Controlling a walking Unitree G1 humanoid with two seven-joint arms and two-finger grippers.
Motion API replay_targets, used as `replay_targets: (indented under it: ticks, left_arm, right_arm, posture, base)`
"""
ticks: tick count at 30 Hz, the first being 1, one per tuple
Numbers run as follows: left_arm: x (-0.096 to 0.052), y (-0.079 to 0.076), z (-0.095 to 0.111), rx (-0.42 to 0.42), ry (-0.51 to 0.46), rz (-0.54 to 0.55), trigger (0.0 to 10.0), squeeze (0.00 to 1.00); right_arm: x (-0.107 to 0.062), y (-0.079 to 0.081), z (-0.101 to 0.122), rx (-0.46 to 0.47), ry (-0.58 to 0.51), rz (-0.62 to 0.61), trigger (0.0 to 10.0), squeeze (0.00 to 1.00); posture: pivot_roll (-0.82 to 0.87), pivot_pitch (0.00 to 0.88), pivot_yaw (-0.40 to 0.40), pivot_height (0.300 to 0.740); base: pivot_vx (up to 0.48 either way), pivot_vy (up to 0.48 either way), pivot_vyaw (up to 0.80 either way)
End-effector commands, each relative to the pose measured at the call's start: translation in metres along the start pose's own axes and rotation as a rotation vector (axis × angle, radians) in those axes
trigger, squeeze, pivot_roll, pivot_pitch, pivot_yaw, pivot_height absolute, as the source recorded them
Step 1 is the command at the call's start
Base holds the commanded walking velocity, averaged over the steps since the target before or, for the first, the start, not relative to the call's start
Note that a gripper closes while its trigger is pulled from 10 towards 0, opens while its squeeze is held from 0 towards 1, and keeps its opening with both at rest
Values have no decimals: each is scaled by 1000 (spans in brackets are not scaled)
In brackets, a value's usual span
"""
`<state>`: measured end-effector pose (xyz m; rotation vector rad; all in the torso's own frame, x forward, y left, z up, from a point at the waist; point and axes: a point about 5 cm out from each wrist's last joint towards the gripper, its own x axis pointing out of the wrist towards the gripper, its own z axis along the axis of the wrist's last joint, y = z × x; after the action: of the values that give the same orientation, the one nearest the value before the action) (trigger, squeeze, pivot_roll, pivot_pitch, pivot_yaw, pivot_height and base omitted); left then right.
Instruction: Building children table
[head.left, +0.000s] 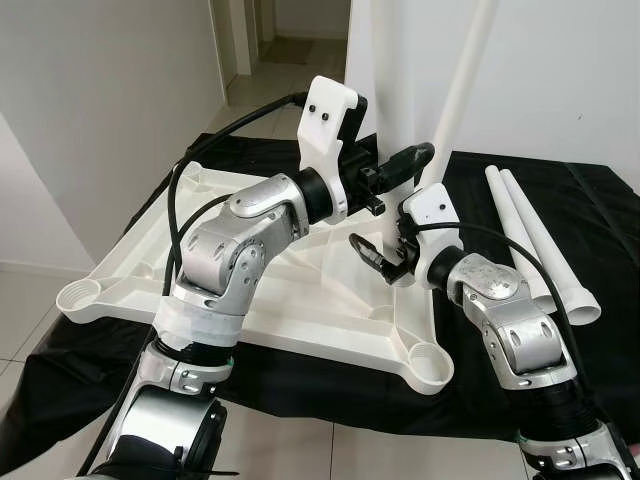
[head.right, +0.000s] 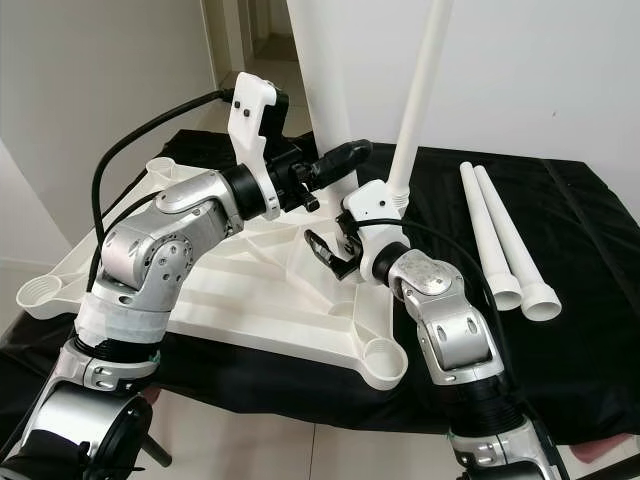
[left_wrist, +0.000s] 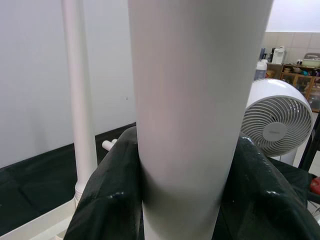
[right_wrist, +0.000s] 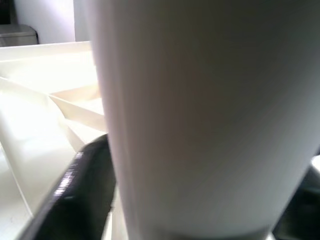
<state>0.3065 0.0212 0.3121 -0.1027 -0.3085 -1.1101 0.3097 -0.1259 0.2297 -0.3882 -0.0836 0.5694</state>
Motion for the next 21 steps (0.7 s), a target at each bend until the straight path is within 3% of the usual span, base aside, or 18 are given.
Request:
replay_targets:
  ticks: [1, 2, 13, 18, 19, 21]
  left_arm:
    - [2, -6, 2, 29, -15, -41, 10000, 0]
    - [2, -6, 3, 30, -16, -43, 10000, 0]
    - [2, -9, 3, 37, -19, -65, 10000, 0]
    - [1, -11, 4, -3, -36, -92, 10000, 0]
    - [0, -12, 5, -16, -46, -103, 10000, 1000]
    - [0, -13, 6, -32, -54, -109, 10000, 1000]
  right_arm:
    - [-1, 5, -1, 4, 17, 13, 2157, 0]
    - [-1, 5, -2, 12, 27, 12, 0, 0]
    - [-3, 6, -7, 45, 98, 18, 0, 0]
    - [-3, 7, -7, 58, 93, 13, 0, 0]
    - [-2, 6, -7, 56, 90, 4, 10000, 0]
    - [-1, 6, -9, 80, 82, -20, 10000, 0]
  posture:
    - [-21, 0, 0, 740]
    - [-22, 0, -1, 740]
    - [-21, 0, -1, 740]
    - [-21, 0, 0, 740]
    - [-21, 0, 1, 740]
    - [-21, 0, 5, 740]
  base:
    - [0, 0, 0]
    - [0, 0, 0]
    - [0, 0, 0]
    - [0, 0, 0]
    - [0, 0, 0]
    - [0, 0, 0]
